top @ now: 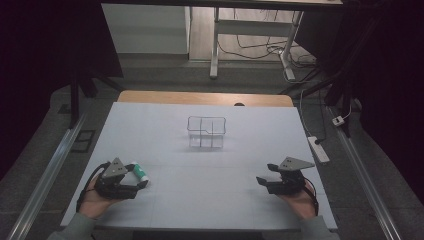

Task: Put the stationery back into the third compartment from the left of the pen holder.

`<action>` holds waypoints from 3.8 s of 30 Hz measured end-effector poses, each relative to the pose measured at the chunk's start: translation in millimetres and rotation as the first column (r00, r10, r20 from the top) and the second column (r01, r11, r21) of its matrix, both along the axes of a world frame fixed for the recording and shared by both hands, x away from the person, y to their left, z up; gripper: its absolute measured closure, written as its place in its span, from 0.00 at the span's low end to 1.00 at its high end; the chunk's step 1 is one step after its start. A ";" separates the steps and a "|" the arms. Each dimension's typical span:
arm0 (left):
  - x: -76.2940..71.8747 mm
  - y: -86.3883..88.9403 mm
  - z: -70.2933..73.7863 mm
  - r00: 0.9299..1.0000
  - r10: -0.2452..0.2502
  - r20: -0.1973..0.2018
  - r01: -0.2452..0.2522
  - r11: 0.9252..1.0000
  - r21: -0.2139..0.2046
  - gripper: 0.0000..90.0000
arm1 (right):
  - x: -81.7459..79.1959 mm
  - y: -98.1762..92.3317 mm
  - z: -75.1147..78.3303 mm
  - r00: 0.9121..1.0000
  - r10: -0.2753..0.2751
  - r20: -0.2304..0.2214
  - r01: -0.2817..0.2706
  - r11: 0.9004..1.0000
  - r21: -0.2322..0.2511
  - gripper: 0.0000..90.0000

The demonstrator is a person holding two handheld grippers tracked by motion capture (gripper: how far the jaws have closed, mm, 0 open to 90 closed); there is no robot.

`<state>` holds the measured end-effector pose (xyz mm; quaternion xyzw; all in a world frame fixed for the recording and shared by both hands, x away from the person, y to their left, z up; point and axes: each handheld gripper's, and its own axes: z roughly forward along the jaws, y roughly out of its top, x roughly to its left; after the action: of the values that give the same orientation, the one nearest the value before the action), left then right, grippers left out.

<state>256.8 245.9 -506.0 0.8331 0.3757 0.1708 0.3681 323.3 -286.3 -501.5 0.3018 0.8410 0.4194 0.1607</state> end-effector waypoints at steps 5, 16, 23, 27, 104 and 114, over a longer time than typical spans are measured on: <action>3.4 5.6 12.8 0.999 -0.042 -0.003 0.043 0.998 0.040 0.26 | 1.5 -1.9 -0.2 1.000 0.000 -0.004 0.000 1.000 0.014 0.34; 21.5 6.3 39.1 0.987 -0.160 -0.017 0.161 0.975 0.150 0.28 | 1.1 -4.0 0.6 1.000 0.000 -0.016 0.001 1.000 0.020 0.34; 33.2 3.3 47.0 0.972 -0.232 -0.039 0.235 0.947 0.221 0.28 | 1.9 -1.2 -2.7 1.000 0.010 -0.028 -0.011 1.000 -0.012 0.33; 38.4 -0.5 51.3 0.957 -0.286 -0.044 0.287 0.918 0.272 0.28 | 0.6 -2.0 -3.1 0.999 0.014 -0.030 -0.014 1.000 -0.001 0.33; 84.5 -43.3 0.5 0.531 -0.742 -0.410 0.809 0.301 0.504 0.62 | 0.1 -2.6 -13.5 0.997 0.014 -0.074 -0.019 0.998 -0.062 0.34; 81.8 -40.6 1.0 0.531 -0.746 -0.402 0.809 0.305 0.502 0.71 | -0.4 -2.7 -13.0 0.997 0.016 -0.071 -0.021 0.998 -0.061 0.34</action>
<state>338.7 205.3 -505.1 0.9859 -0.1393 0.0488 0.0791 322.9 -289.0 -514.5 0.3036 0.8613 0.3839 0.1362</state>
